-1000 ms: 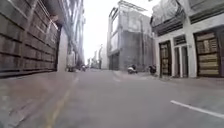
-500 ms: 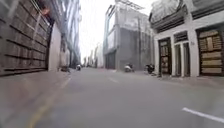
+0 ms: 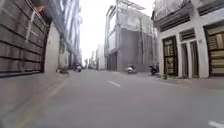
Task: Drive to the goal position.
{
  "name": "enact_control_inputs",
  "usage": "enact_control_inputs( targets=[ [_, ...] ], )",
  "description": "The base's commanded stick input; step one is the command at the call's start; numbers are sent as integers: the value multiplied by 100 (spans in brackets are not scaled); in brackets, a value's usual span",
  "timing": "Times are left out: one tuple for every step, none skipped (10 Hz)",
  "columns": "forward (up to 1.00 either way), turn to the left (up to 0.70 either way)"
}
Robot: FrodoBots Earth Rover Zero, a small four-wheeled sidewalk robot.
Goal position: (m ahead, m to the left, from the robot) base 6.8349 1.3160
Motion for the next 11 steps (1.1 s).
enact_control_inputs(
  targets=[
    [100, 20],
    [100, 0],
    [100, 0],
    [100, 0],
    [100, 0],
    [100, 0],
    [100, 0],
    [100, 0],
    [100, 0],
    [100, 0],
    [100, 0]
  ],
)
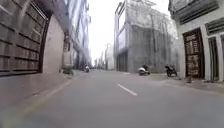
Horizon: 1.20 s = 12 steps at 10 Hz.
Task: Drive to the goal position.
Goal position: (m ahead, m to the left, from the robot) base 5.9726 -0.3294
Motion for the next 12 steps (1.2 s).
enact_control_inputs(
  targets=[
    [100, 0],
    [100, 0],
    [100, 0],
    [100, 8],
    [100, 40],
    [100, 40],
    [100, 40],
    [100, 0],
    [100, 0],
    [100, 0],
    [100, 0],
    [100, 0]
  ],
)
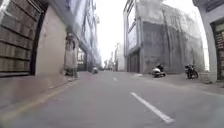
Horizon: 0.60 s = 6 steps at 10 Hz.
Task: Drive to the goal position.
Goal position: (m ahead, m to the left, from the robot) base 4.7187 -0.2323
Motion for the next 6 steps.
enact_control_inputs(
  targets=[
    [100, 0],
    [100, 0],
    [100, 0],
    [100, 0],
    [100, 0],
    [100, 0]
  ],
)
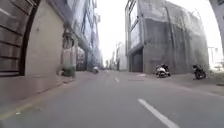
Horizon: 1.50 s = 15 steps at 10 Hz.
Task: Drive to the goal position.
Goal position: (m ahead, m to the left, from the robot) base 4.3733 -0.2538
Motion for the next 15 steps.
enact_control_inputs(
  targets=[
    [100, 0],
    [100, 0],
    [100, 0],
    [100, 0],
    [100, 0],
    [100, 0],
    [100, 0],
    [100, 0],
    [100, 0],
    [100, 0],
    [100, 0],
    [100, 0],
    [100, 0],
    [100, 0],
    [100, 0]
  ],
)
